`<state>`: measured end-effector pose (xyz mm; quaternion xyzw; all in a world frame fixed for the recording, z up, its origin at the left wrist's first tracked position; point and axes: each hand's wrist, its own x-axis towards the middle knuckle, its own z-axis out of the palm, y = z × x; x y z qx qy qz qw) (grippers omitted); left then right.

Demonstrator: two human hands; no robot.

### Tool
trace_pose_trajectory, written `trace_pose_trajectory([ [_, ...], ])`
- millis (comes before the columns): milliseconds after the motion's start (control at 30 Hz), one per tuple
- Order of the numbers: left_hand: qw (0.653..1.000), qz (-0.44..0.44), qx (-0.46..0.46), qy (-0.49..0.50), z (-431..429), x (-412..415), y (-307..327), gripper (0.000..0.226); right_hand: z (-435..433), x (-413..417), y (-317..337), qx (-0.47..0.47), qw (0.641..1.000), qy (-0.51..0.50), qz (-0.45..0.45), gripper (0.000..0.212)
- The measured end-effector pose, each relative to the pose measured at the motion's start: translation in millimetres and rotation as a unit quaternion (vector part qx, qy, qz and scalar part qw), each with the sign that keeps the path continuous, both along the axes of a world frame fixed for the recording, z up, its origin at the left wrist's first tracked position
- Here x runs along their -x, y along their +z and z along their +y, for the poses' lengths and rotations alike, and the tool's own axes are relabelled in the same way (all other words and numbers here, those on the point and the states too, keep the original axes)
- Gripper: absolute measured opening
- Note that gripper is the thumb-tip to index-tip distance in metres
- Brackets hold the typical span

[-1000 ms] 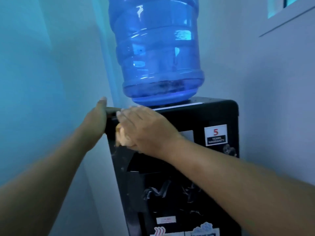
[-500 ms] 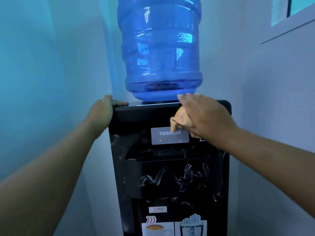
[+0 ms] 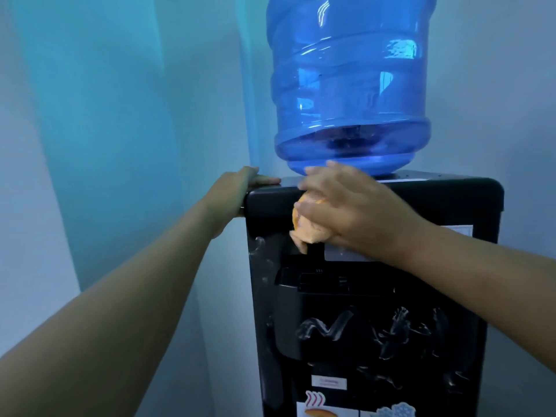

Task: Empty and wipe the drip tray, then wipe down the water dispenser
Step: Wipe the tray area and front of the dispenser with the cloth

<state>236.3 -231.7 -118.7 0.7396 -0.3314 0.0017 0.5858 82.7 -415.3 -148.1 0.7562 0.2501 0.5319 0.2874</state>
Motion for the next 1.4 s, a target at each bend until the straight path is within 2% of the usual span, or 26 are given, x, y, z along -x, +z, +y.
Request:
trace_pose_trajectory([
  [100,0.997,-0.045,-0.053,0.023,2,-1,7,0.042,-41,29,-4,0.017,0.999,-0.035,-0.001,0.027],
  [267,0.973,-0.150,-0.142,0.107,-7,15,20,0.039,-97,83,-17,-0.113,0.985,-0.121,0.054,0.045],
  [367,0.921,-0.222,-0.277,0.158,-27,39,25,0.055,-94,99,-17,-0.188,0.968,-0.136,0.091,0.048],
  [433,0.883,-0.286,-0.329,0.173,-38,54,20,0.054,-80,106,-15,-0.262,0.958,-0.069,0.097,0.041],
  [533,0.877,-0.306,-0.321,0.187,-34,59,14,0.047,-53,113,-14,-0.377,0.923,0.025,0.069,0.038],
  [600,0.880,-0.299,-0.314,0.194,-31,57,13,0.046,-35,113,-21,-0.397,0.913,0.035,0.088,0.030],
  [667,0.877,-0.300,-0.314,0.204,-33,59,14,0.045,-20,110,-39,-0.378,0.918,-0.032,0.119,0.036],
  [733,0.872,-0.311,-0.314,0.210,-35,59,13,0.044,-15,109,-68,-0.371,0.916,-0.110,0.108,0.042],
  [833,0.867,-0.325,-0.308,0.219,-35,53,11,0.045,1,105,-89,-0.459,0.878,-0.123,0.054,0.027],
  [867,0.866,-0.328,-0.307,0.220,-36,50,11,0.045,13,96,-88,-0.465,0.875,-0.124,0.056,0.027],
  [967,0.863,-0.332,-0.311,0.221,-41,47,13,0.043,64,52,-79,-0.427,0.886,-0.122,0.136,0.031],
  [1033,0.860,-0.333,-0.315,0.226,-39,44,14,0.043,91,31,-74,-0.363,0.907,-0.118,0.178,0.027],
  [1167,0.858,-0.343,-0.307,0.229,-38,43,12,0.045,54,59,-69,-0.304,0.912,-0.097,0.259,0.025],
  [1233,0.858,-0.343,-0.309,0.227,-38,43,11,0.046,18,91,-75,-0.363,0.895,-0.123,0.227,0.020],
  [1300,0.857,-0.344,-0.308,0.228,-40,44,11,0.045,-6,114,-81,-0.456,0.860,-0.170,0.156,0.022],
  [1333,0.857,-0.344,-0.307,0.232,-41,44,11,0.045,-5,112,-83,-0.476,0.848,-0.196,0.129,0.024],
  [1400,0.857,-0.346,-0.304,0.233,-41,44,12,0.045,23,86,-84,-0.477,0.850,-0.198,0.103,0.028],
])
